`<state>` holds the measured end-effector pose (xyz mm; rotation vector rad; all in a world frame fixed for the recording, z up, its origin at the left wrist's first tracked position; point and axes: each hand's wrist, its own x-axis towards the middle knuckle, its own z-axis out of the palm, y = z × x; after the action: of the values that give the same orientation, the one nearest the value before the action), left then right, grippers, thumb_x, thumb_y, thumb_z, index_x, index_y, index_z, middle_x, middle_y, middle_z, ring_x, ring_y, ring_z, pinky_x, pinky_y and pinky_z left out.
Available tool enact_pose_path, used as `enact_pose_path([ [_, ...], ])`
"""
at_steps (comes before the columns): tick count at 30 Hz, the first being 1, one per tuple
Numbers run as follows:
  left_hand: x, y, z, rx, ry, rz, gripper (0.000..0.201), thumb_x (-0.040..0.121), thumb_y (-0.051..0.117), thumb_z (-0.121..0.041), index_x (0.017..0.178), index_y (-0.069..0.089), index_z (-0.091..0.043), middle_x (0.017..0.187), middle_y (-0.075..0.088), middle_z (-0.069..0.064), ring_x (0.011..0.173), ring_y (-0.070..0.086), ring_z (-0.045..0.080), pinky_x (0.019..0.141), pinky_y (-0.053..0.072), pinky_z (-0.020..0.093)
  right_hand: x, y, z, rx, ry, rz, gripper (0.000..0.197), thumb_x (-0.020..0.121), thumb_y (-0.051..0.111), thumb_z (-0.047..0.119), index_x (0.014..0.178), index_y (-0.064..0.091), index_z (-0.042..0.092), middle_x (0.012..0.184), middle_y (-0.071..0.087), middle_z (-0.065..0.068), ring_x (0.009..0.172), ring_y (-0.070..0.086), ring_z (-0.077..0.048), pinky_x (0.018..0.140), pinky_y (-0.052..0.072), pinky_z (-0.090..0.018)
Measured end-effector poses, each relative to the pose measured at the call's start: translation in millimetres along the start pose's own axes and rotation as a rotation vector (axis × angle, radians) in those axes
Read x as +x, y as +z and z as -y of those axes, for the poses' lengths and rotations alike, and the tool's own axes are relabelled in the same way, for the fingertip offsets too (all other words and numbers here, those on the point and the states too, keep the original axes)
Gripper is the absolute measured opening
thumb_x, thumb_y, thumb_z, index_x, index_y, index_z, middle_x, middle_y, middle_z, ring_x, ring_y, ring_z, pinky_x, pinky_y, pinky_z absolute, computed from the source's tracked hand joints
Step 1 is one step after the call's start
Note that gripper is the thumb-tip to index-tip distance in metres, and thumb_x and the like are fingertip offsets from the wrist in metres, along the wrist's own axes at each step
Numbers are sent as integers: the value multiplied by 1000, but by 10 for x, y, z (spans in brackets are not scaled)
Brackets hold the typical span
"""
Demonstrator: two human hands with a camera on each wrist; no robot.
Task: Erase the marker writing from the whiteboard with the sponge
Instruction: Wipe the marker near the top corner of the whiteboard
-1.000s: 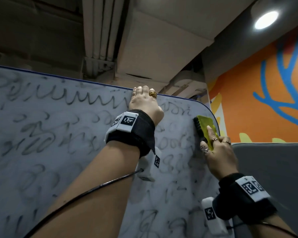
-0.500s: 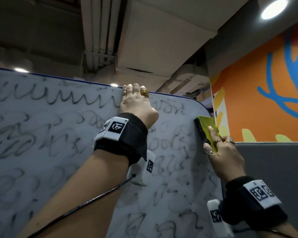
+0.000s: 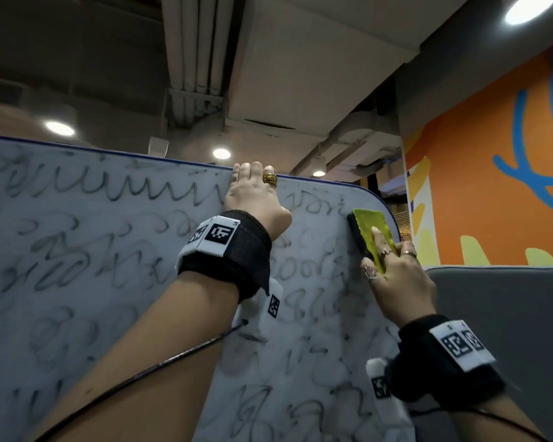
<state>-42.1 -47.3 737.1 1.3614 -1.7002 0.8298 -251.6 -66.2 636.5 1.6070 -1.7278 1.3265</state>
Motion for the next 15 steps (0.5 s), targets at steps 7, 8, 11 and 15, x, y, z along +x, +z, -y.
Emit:
enact_pose_path([
  [7, -1, 51, -22, 18, -14, 1, 66, 88, 37, -21, 149, 16, -6, 155, 14, 13, 144, 4, 28, 116, -14, 38, 201, -143, 78, 19, 112, -18, 56, 97, 32, 45, 149, 13, 35, 148, 27, -18, 131, 36, -32, 100, 36, -43],
  [8, -1, 55, -10, 25, -7, 2, 66, 88, 36, -21, 149, 16, -6, 155, 14, 12, 144, 3, 28, 116, -13, 38, 241, -144, 151, 41, 105, -29, 55, 97, 33, 43, 149, 14, 34, 148, 26, -18, 130, 36, -32, 100, 36, -43],
  [11, 7, 32, 47, 35, 29, 23, 64, 90, 32, -20, 150, 14, -8, 157, 12, 11, 145, 2, 27, 117, -12, 38, 240, -84, 394, 74, 25, -25, 57, 97, 34, 43, 149, 12, 33, 147, 24, -17, 125, 41, -34, 101, 37, -44],
  [15, 39, -25, 120, 15, 67, 67, 62, 92, 28, -17, 151, 12, -8, 158, 9, 11, 145, 1, 25, 118, -11, 37, 51, 64, 528, 28, -99, -4, 61, 96, 33, 45, 148, 2, 39, 146, 22, -16, 118, 47, -34, 94, 41, -41],
])
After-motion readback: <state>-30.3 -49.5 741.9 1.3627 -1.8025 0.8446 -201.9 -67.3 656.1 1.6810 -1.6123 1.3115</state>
